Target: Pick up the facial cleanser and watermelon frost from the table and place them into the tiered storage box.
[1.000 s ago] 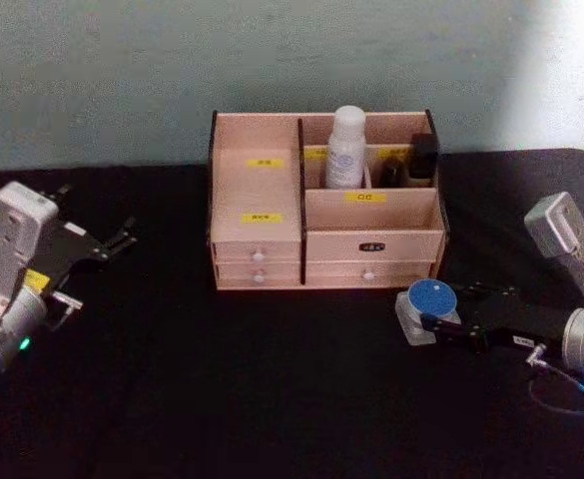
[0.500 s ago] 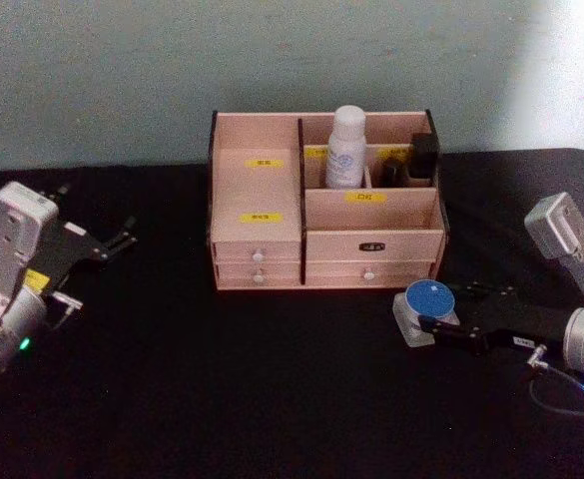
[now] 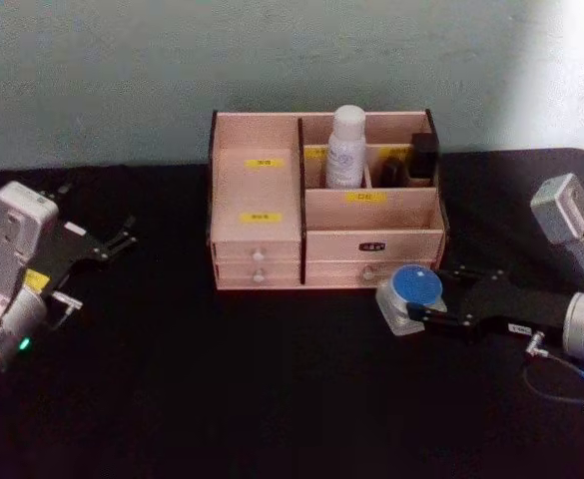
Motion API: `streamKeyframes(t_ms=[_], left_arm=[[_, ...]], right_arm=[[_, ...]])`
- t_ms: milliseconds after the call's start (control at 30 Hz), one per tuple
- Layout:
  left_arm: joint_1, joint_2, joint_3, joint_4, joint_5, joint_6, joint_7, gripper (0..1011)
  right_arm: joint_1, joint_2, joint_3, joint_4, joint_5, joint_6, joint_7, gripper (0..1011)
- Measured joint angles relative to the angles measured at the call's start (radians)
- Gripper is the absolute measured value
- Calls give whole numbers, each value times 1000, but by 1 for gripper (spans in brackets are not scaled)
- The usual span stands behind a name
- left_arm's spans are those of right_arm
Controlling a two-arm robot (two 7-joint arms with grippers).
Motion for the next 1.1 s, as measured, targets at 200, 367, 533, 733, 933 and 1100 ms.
streamKeyframes(t_ms=[200,367,533,733,933,1100], left_arm=[[0,0,0,0,0,0,0,1001],[0,0,0,0,0,0,0,1001],[0,0,0,0,0,0,0,1001],[0,0,0,0,0,0,0,1001],[0,0,0,0,0,0,0,1001],[0,0,0,0,0,0,0,1001]], right_arm=[[43,-15,-26,1,8,-16,30,681],[77,-33,-51,8,13,-29,46,681],[132,-61,-84,29,15,-40,64,681],[178,-86,-112,54,8,-50,72,681],[228,-121,-136,90,-5,-66,75,681],[279,-158,-158,134,-19,-79,74,681]])
